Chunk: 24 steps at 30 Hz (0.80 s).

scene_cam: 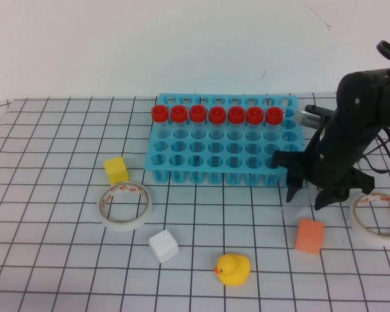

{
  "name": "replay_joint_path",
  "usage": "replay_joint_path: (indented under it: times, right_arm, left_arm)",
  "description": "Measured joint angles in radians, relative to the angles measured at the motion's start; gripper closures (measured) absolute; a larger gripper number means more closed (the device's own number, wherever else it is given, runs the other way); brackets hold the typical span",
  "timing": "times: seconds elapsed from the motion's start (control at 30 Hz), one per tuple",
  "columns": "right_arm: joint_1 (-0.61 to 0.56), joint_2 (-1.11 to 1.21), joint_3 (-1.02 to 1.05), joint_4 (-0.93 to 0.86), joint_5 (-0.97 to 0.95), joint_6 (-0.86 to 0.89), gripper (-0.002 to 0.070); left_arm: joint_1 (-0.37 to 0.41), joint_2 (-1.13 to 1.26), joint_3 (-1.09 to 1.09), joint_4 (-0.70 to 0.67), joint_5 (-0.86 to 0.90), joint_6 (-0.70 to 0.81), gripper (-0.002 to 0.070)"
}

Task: Place the test tubes

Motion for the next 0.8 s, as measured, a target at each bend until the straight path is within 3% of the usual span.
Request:
replay_joint_path:
  times: [0.8]
  right_arm:
    - [0.032,0.052,-0.098,-0.223,0.213,-0.034,0.0286]
  left_arm:
    - [0.0,0.0,0.0,-0.004,-0.004,0.0,0.0677]
